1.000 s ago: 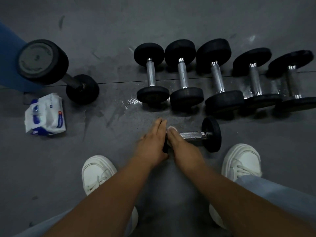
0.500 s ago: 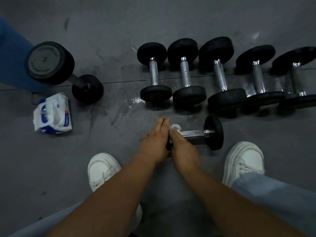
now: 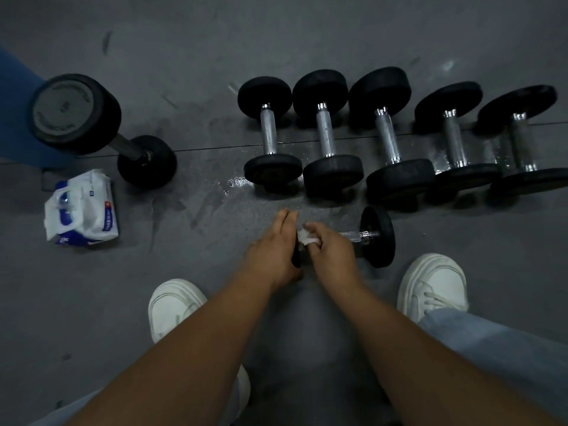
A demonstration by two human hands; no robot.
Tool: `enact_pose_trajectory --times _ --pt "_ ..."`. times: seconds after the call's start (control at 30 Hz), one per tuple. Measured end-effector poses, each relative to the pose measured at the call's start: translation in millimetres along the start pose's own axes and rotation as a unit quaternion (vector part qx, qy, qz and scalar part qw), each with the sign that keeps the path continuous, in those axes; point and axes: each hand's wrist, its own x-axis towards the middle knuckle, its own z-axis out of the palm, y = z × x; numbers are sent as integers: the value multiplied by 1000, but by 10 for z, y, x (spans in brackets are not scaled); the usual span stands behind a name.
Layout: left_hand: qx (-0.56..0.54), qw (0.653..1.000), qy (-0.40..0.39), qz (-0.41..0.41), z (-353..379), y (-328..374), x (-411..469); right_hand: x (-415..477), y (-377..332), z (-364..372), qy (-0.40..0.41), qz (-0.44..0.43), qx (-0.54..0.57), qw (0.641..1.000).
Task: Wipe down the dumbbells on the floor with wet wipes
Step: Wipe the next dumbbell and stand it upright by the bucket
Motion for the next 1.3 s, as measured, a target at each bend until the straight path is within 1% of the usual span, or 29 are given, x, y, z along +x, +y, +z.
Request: enact_pose_trajectory --times 0.13,0.23,0.37,0.53,0.67,0.87,1.0,1.17,1.3 --pt "1 1000 7 3 -22 -11 28 82 -45 48 -29 7 -46 998" --pt "-9 1000 2 2 -8 -12 25 -34 11 50 -30 1 -70 997" --pt "-12 1000 1 -2 -2 -16 30 88 11 38 -41 -9 -116 992" --pt "-30 1000 6 3 43 -25 2 -72 38 92 -43 8 -113 993" --pt "-17 1000 7 -2 57 -5 -11 172 -56 70 -59 15 -105 993" --pt "-23 1000 8 1 56 -9 -54 -27 -38 100 -43 15 -159 986" --pt "-23 1000 4 -3 28 13 -25 67 -103 55 -48 12 -138 989" --pt "-13 1000 8 -1 53 -5 -57 -14 -69 74 -52 11 -167 984" --pt "-10 1000 0 -2 11 -2 -19 47 -67 100 -50 9 -139 989"
